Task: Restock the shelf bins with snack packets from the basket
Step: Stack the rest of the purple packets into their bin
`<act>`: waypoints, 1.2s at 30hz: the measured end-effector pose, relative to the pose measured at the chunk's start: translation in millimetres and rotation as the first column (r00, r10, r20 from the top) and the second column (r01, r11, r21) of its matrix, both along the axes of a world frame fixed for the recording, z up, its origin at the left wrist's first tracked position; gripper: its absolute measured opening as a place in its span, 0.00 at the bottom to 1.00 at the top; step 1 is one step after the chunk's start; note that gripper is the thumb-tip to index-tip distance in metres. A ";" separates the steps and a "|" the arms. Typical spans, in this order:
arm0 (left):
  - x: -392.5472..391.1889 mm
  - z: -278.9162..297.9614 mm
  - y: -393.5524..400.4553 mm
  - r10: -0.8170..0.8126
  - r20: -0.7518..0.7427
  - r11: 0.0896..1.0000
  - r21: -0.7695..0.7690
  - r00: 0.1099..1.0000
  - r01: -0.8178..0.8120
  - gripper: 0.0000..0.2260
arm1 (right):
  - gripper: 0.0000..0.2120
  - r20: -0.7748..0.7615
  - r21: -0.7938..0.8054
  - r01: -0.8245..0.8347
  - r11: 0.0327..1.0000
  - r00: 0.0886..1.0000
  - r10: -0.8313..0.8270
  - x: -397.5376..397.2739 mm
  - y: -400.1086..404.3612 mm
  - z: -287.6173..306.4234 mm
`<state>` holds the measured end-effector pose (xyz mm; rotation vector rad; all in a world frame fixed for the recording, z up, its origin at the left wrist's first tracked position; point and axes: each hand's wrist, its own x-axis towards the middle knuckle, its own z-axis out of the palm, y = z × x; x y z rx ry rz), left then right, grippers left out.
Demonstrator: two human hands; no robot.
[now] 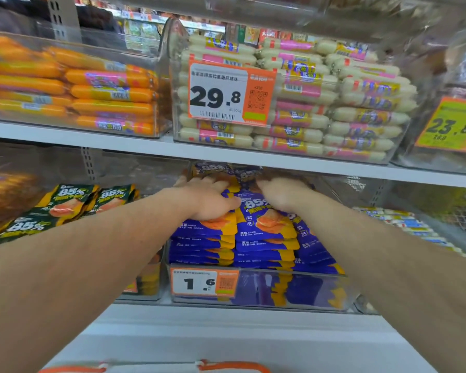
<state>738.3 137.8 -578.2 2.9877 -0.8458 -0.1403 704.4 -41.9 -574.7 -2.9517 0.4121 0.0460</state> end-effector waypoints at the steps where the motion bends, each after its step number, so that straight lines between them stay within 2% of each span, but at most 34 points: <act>1: -4.9 -0.7 3.3 -0.023 0.005 1.000 0.009 1.000 0.023 0.31 | 0.25 0.029 -0.039 0.041 0.998 0.999 -0.039 -10.1 -7.0 -0.8; 3: -12.5 -3.6 10.1 -0.042 -0.018 0.998 0.056 0.999 0.043 0.32 | 0.25 0.033 -0.090 0.111 0.990 0.994 -0.108 -31.2 -19.3 -8.0; 5: -16.9 -6.8 14.3 -0.040 -0.030 0.994 0.098 0.999 0.043 0.33 | 0.26 -0.039 -0.105 0.140 0.985 0.989 -0.145 -47.8 -26.9 -17.3; 11: -18.6 -7.9 15.1 -0.030 -0.021 0.997 0.076 0.999 0.031 0.33 | 0.31 -0.049 -0.094 0.240 0.966 0.968 -0.245 -57.8 -37.0 -26.9; 15: -5.4 -2.4 6.8 -0.007 0.055 1.000 0.029 0.998 0.006 0.32 | 0.28 -0.022 -0.163 0.235 0.958 0.970 -0.241 -43.9 -42.7 -8.6; 17: 3.0 1.8 -1.6 0.008 0.022 0.999 0.036 1.000 -0.008 0.31 | 0.29 -0.061 -0.175 0.237 0.956 0.966 -0.250 -33.0 -46.3 -0.8; 20: 13.9 2.5 -4.0 0.020 -0.025 0.997 0.074 0.999 -0.018 0.31 | 0.27 -0.091 -0.114 0.179 0.977 0.978 -0.190 -21.7 -45.1 4.2; 23: 20.0 -3.6 2.2 0.032 0.017 0.995 0.099 0.999 -0.034 0.31 | 0.22 -0.157 -0.040 0.158 0.987 0.974 -0.162 -17.1 -37.5 4.4; 26: 22.7 -6.1 4.1 0.062 0.050 0.994 0.091 0.997 -0.066 0.32 | 0.20 -0.186 -0.061 0.166 0.984 0.967 -0.175 -14.6 -34.8 -2.1; 36: 25.2 -7.9 2.7 0.093 0.018 0.995 0.017 0.995 -0.094 0.32 | 0.22 -0.114 -0.057 0.165 0.985 0.979 -0.171 -13.2 -35.2 -4.3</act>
